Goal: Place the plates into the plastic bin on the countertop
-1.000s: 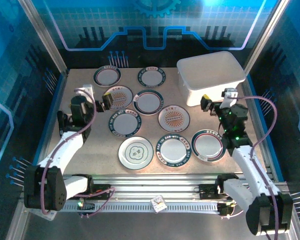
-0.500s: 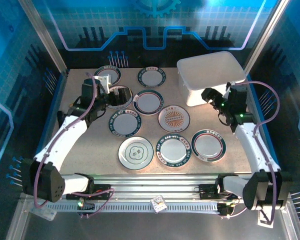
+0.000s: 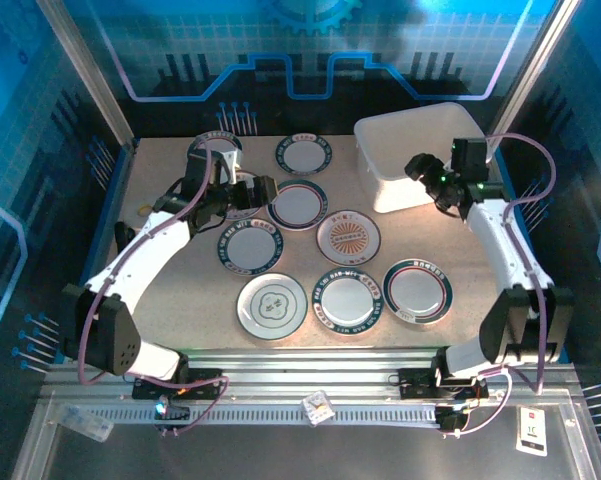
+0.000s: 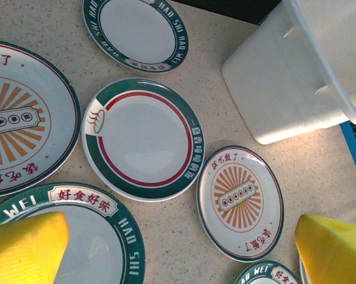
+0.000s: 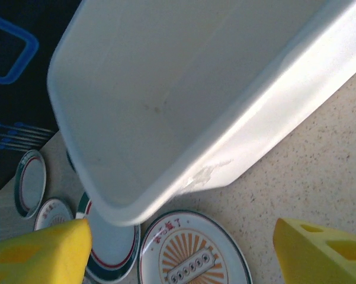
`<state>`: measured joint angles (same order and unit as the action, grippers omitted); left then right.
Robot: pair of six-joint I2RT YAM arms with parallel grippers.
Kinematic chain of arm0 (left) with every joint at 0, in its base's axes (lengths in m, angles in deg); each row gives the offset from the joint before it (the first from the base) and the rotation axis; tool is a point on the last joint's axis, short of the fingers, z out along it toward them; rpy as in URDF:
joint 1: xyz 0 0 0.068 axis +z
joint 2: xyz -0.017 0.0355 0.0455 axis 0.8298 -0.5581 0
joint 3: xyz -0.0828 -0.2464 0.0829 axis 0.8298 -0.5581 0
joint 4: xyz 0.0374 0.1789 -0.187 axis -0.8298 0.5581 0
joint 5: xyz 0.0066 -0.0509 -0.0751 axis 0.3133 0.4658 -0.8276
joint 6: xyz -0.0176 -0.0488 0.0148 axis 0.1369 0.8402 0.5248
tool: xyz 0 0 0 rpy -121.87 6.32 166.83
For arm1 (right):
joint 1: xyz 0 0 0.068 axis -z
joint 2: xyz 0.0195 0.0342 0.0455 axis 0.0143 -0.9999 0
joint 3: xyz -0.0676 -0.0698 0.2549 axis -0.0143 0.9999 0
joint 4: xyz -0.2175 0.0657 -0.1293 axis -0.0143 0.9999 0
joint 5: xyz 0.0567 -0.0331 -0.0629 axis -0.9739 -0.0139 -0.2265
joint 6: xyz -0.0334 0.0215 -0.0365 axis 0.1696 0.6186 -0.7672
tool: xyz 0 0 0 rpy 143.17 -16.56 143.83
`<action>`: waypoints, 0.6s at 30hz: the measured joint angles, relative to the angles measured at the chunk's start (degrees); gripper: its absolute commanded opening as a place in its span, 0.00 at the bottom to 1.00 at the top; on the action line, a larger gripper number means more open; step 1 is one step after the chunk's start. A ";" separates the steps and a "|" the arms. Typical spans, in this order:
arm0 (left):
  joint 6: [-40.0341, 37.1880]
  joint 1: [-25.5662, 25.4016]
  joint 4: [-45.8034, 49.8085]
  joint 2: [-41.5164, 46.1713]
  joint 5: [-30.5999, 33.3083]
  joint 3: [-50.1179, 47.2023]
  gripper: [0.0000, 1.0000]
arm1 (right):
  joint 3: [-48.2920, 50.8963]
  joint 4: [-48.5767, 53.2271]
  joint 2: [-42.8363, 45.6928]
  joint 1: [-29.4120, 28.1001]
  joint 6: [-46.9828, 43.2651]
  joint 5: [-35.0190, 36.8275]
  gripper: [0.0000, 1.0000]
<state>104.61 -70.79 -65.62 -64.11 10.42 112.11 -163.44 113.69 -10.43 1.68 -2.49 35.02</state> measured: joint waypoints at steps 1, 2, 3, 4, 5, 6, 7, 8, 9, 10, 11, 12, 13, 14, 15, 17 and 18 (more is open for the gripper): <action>0.00 -0.04 0.22 -0.02 0.02 0.09 0.99 | -1.05 0.72 -1.11 0.00 0.02 0.33 0.80; 0.00 -0.11 0.48 -0.02 0.00 0.13 0.99 | -2.40 1.62 -2.49 0.00 0.02 0.85 0.80; 0.00 -0.15 0.66 -0.02 0.00 0.11 0.99 | -3.74 2.60 -3.80 0.00 0.00 1.33 0.80; 0.00 -0.15 0.81 -0.02 0.00 0.11 0.99 | -4.92 3.43 -4.92 0.00 0.00 1.66 0.80; -0.02 -0.13 0.94 -0.02 0.02 0.11 0.99 | -6.49 4.59 -6.34 0.00 -0.02 2.21 0.79; -0.02 -0.13 1.03 0.02 0.02 0.11 0.99 | -8.07 5.75 -7.78 0.00 -0.09 2.73 0.78; 0.00 -0.13 1.09 0.07 0.02 0.09 0.99 | -9.16 6.34 -8.76 0.00 -0.20 3.06 0.78; -0.02 -0.13 1.22 0.17 0.02 0.07 0.99 | -10.40 7.10 -10.05 0.00 -0.42 3.52 0.77; 0.00 -0.13 1.29 0.28 0.04 0.02 0.99 | -11.45 7.72 -11.26 0.00 -0.48 4.00 0.76; 0.00 -0.13 1.29 0.39 0.07 -0.09 0.99 | -12.07 8.00 -12.07 0.00 -0.57 4.28 0.76; 0.00 -0.13 1.33 0.50 0.09 -0.15 0.99 | -12.72 8.44 -12.98 -0.04 -0.63 4.63 0.76; 0.02 -0.13 1.42 0.63 0.11 -0.31 0.99 | -13.46 9.01 -13.90 -0.07 -0.72 5.27 0.76; 0.07 -0.13 1.62 0.74 0.24 -0.42 0.99 | -14.14 9.51 -14.62 -0.15 -0.94 5.75 0.75; 0.17 -0.13 1.81 0.85 0.26 -0.50 0.99 | -15.19 10.25 -15.50 -0.22 -1.25 6.23 0.75; 0.20 -0.13 2.05 0.94 0.31 -0.57 0.99 | -16.72 11.26 -16.65 -0.33 -1.90 6.97 0.74; 0.20 -0.13 2.45 1.16 0.48 -0.72 0.99 | -19.54 12.87 -18.43 -0.52 -3.02 7.80 0.69; 0.20 -0.13 2.73 1.29 0.57 -0.74 0.99 | -21.09 13.79 -19.41 -0.59 -4.15 8.48 0.67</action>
<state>104.80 -70.93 -62.89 -62.82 10.99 111.37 -184.54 127.48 -29.84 1.09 -6.64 43.51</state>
